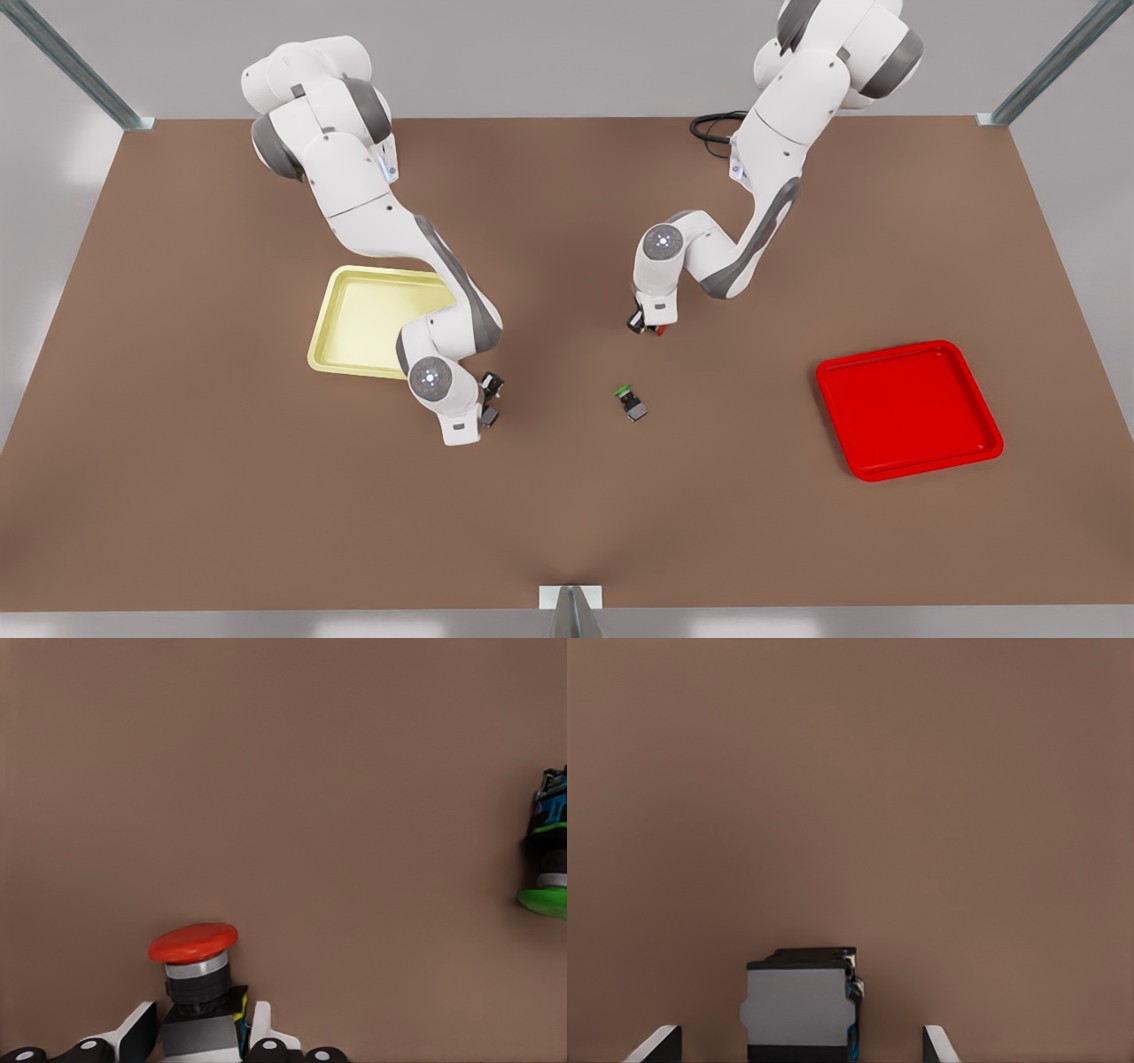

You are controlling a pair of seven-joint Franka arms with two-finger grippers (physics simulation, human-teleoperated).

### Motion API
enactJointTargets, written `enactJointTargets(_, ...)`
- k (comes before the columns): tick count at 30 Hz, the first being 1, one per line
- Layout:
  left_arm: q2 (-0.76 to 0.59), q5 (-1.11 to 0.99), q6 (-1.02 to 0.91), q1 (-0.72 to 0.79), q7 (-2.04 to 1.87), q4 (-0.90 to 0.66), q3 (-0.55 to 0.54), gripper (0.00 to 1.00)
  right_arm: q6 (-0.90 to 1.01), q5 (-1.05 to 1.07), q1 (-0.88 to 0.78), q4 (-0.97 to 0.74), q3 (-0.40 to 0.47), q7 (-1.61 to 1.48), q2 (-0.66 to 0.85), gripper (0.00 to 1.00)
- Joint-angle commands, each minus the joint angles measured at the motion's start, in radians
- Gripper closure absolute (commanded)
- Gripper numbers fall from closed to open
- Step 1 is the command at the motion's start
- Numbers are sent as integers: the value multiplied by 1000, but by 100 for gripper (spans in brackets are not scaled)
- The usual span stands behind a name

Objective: Place the switches on the corresponding trays according to their colors

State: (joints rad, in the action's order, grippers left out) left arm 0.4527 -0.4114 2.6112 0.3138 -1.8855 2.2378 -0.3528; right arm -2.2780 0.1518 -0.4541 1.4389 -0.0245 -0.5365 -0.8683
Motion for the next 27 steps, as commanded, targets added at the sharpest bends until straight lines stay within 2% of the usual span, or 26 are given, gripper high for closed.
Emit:
enactJointTargets(1, 0, -4, -2, 1, -3, 0, 0, 37, 0, 0, 0, -2, 0, 0, 0, 23)
enactJointTargets(2, -2, -4, -2, 2, -3, 2, 0, 37, 0, 0, 0, -2, 0, -2, 0, 29)
enactJointTargets(6, -3, -3, -7, 2, -3, 8, 0, 44, 0, 2, 2, -3, 8, 0, -6, 29)
enactJointTargets(8, -6, -3, -14, 2, -4, 6, -2, 44, 0, 0, 2, -2, 8, 1, -5, 29)
enactJointTargets(10, -6, -3, -14, 4, -4, 8, -3, 46, 2, 0, 5, -2, 8, 1, -3, 36)
enactJointTargets(15, -6, -1, -14, 4, -14, 6, -5, 48, 0, 0, 6, -2, 12, -2, -8, 36)
enactJointTargets(17, -6, -1, -14, 5, -15, 6, -5, 48, 5, 0, 9, -2, 12, -5, -1, 40)
enactJointTargets(19, -6, -1, -14, 5, -15, 6, -5, 48, 6, 0, 9, 0, 12, -5, 0, 49)
enactJointTargets(21, -9, -1, -14, 5, -14, 5, -5, 48, 6, 0, 9, 0, 12, -5, 0, 50)
enactJointTargets(22, -12, -1, -22, 5, -12, 5, -5, 48, 5, 2, 9, 2, 12, -5, 0, 29)
enactJointTargets(23, -25, -1, -26, 4, -9, 5, -5, 48, 2, 2, 9, 2, 12, -5, 8, 0)
enactJointTargets(25, -51, -1, -37, 4, 3, 6, 0, 48, -2, 0, 11, 2, 12, -8, 8, 0)
enactJointTargets(27, -92, -1, -45, -12, 32, 28, 5, 48, -12, 0, 11, 3, 12, -16, 6, 10)
